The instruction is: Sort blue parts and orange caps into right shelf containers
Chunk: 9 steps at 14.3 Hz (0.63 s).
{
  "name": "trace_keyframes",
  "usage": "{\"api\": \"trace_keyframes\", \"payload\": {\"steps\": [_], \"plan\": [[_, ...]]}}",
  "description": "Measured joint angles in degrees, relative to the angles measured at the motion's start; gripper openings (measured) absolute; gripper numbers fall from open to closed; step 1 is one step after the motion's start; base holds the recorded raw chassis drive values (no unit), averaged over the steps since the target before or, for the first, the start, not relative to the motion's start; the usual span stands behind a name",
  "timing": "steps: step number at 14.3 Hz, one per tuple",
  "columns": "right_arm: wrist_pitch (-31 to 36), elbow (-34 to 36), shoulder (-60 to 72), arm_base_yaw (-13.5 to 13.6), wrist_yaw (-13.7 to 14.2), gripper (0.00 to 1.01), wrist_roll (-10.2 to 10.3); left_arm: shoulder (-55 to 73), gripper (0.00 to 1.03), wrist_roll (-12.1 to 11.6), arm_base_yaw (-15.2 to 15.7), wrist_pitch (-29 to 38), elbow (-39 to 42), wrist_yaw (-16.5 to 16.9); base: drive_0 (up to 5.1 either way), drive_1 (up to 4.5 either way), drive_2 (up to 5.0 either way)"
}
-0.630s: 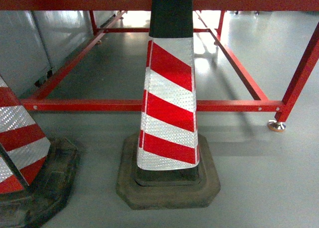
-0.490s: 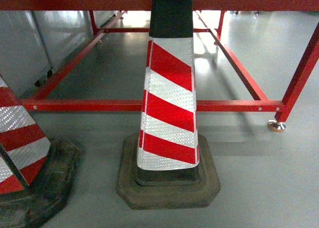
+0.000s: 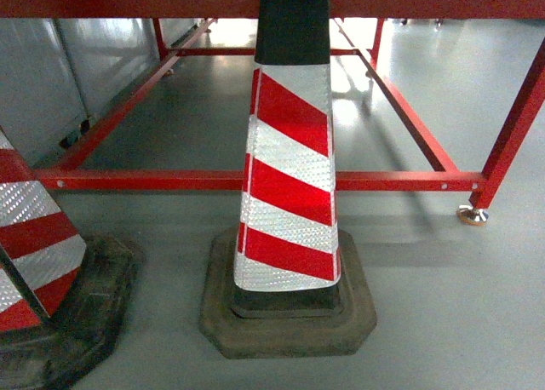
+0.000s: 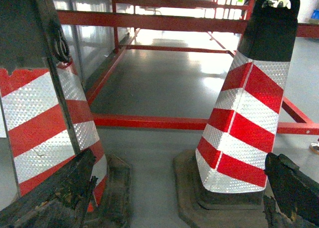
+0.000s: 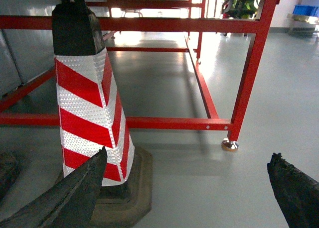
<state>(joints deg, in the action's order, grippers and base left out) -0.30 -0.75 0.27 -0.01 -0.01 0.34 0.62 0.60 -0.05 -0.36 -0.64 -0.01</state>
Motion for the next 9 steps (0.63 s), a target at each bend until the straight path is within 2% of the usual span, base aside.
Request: {"api": "trace_keyframes", "payload": {"steps": [9], "plan": [[-0.02, 0.00, 0.00, 0.00, -0.02, 0.98, 0.02, 0.00, 0.98, -0.07, 0.00, 0.09, 0.00, 0.07, 0.0, 0.00, 0.0]]}}
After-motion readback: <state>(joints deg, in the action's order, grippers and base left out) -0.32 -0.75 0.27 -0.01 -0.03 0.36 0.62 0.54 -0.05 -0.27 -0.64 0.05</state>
